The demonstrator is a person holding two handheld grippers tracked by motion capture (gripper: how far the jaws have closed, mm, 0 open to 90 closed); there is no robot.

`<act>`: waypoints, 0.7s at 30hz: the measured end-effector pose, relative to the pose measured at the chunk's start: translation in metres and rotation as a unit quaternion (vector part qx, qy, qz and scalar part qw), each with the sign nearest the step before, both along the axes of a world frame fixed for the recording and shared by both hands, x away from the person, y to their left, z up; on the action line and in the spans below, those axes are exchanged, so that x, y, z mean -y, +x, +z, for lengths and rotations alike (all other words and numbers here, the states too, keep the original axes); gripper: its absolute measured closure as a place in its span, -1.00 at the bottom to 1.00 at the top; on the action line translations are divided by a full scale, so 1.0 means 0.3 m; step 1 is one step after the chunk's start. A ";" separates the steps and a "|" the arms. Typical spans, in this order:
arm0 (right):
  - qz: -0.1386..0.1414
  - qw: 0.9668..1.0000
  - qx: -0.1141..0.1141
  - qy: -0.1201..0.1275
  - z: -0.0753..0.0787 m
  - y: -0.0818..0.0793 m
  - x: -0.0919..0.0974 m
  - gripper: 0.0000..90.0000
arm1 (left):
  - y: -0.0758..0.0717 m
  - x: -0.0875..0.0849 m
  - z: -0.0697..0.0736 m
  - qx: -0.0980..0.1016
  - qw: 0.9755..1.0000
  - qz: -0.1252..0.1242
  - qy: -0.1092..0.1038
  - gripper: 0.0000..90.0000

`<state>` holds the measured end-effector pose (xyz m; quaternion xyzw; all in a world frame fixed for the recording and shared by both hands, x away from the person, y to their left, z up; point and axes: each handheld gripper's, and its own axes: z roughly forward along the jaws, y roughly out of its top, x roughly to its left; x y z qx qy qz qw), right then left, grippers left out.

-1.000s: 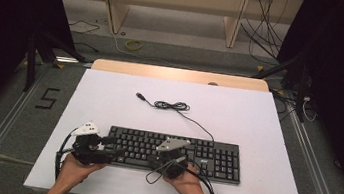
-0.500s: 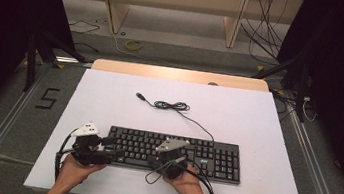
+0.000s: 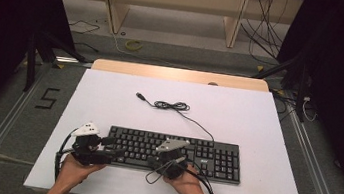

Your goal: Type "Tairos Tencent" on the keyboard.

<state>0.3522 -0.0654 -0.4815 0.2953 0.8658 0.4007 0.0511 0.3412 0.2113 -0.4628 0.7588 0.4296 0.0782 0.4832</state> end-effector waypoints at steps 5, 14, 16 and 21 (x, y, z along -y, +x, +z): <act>-0.006 0.999 -0.002 0.035 0.024 0.009 0.022 0.89 | 0.002 -0.004 0.000 0.000 1.000 0.002 -0.002 -0.35; -0.015 0.998 0.003 0.053 0.051 0.021 0.043 0.64 | 0.005 -0.009 -0.002 -0.004 1.000 0.005 0.002 -0.35; -0.014 0.998 0.002 0.056 0.053 0.026 0.045 0.57 | 0.006 -0.010 -0.003 -0.005 1.000 0.005 0.003 -0.33; -0.019 0.998 -0.006 0.063 0.056 0.039 0.040 0.37 | 0.005 -0.009 -0.003 -0.011 1.000 0.008 0.015 -0.27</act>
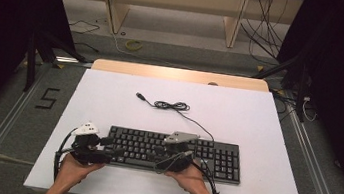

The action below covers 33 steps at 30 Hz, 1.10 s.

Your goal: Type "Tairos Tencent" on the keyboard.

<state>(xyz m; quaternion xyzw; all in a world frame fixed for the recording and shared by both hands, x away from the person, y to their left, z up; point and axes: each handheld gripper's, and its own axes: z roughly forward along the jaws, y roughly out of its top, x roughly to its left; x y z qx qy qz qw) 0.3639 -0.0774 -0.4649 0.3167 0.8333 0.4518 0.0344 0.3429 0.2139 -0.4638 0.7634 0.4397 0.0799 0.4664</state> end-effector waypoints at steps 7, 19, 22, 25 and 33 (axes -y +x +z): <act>-0.002 1.000 -0.001 -0.006 0.011 0.026 -0.022 0.10 | 0.005 -0.011 -0.004 -0.014 1.000 0.012 0.016 0.00; -0.008 1.000 0.007 -0.009 0.022 0.057 -0.047 -0.08 | 0.008 -0.017 -0.005 -0.028 0.999 0.015 0.031 0.27; -0.003 1.000 0.010 -0.012 0.026 0.063 -0.061 0.00 | 0.009 -0.021 -0.006 -0.033 0.999 0.016 0.039 0.41; 0.000 1.000 0.012 -0.012 0.028 0.065 -0.068 0.09 | 0.009 -0.021 -0.006 -0.034 0.998 0.017 0.045 0.49; 0.000 0.999 0.016 -0.028 0.029 0.082 -0.094 0.56 | 0.012 -0.018 -0.015 -0.039 0.997 0.011 0.069 0.93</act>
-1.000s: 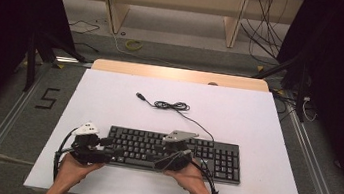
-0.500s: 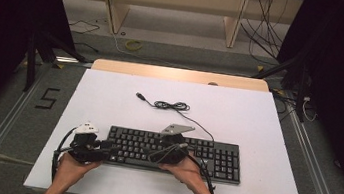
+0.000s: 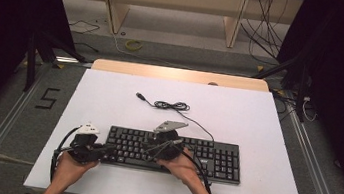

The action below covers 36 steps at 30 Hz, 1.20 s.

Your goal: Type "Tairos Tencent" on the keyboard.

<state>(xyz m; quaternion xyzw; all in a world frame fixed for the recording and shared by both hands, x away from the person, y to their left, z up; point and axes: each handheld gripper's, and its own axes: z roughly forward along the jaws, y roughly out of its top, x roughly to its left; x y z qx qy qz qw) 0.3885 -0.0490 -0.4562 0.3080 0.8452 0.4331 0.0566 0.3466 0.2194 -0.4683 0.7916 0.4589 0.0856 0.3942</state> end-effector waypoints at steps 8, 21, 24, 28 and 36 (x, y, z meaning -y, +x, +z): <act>-0.004 1.000 -0.008 -0.015 -0.014 0.028 -0.040 0.94 | 0.004 -0.001 -0.005 -0.005 1.000 -0.001 0.010 0.98; -0.009 0.999 -0.018 -0.036 -0.046 0.052 -0.077 1.00 | 0.010 -0.005 -0.011 -0.011 1.000 -0.002 0.014 0.98; -0.008 0.999 -0.017 -0.036 -0.047 0.053 -0.078 1.00 | 0.011 -0.005 -0.012 -0.013 1.000 -0.002 0.015 0.98; -0.009 0.999 -0.020 -0.039 -0.050 0.055 -0.079 1.00 | 0.013 -0.003 -0.018 -0.016 1.000 -0.003 0.018 0.99; -0.009 0.999 -0.023 -0.045 -0.061 0.059 -0.084 1.00 | 0.019 -0.002 -0.024 -0.022 1.000 -0.005 0.018 0.99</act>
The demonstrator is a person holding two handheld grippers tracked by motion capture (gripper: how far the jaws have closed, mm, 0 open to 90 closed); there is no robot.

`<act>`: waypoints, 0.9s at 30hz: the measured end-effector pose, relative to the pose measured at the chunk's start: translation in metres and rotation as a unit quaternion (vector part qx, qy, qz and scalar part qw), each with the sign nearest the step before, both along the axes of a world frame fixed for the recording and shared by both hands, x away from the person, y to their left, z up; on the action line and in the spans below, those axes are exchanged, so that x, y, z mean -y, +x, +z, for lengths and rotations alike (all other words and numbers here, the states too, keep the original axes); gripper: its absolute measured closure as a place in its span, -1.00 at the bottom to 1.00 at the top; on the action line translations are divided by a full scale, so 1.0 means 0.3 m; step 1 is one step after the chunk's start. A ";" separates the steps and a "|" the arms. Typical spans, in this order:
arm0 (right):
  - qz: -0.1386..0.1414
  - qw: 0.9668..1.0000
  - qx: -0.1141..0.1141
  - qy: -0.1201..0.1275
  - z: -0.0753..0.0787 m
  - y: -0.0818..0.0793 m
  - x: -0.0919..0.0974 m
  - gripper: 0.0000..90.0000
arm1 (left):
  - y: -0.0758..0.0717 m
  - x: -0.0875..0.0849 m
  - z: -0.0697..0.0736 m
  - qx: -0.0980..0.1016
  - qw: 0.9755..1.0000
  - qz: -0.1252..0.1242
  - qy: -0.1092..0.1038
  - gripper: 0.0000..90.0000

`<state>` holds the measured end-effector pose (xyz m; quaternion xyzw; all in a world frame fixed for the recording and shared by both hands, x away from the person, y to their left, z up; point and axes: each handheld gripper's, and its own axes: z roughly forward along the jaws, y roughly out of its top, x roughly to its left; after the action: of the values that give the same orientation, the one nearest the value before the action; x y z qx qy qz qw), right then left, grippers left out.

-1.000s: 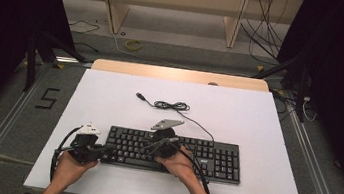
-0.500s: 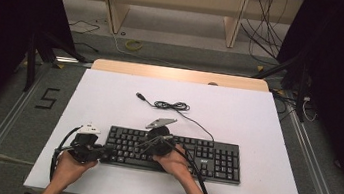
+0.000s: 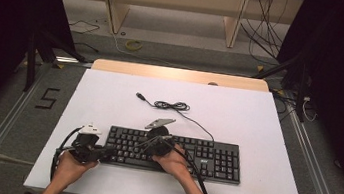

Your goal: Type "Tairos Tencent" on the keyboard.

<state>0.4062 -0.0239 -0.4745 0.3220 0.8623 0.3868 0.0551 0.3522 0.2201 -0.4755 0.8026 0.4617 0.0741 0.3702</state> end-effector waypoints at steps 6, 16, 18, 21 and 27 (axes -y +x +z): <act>0.000 1.000 -0.003 -0.001 -0.007 0.001 -0.005 1.00 | 0.002 0.000 -0.003 -0.003 1.000 -0.002 0.003 0.99; -0.005 1.000 -0.003 -0.007 -0.015 -0.003 -0.010 1.00 | 0.001 0.002 -0.008 -0.003 1.000 -0.003 0.010 0.99; -0.004 1.000 -0.002 -0.006 -0.015 -0.002 -0.009 1.00 | 0.001 0.002 -0.008 -0.003 1.000 -0.003 0.009 0.99; -0.006 1.000 -0.009 0.005 -0.009 -0.002 -0.001 0.98 | 0.002 0.001 -0.004 -0.001 1.000 -0.002 0.004 0.98; -0.005 0.999 -0.002 0.046 0.032 -0.014 0.027 0.88 | -0.006 0.004 0.016 0.018 1.000 -0.005 -0.016 0.82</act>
<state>0.4022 -0.0320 -0.4649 0.3292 0.8422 0.4251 0.0404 0.3506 0.2189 -0.4707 0.7975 0.4521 0.0792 0.3916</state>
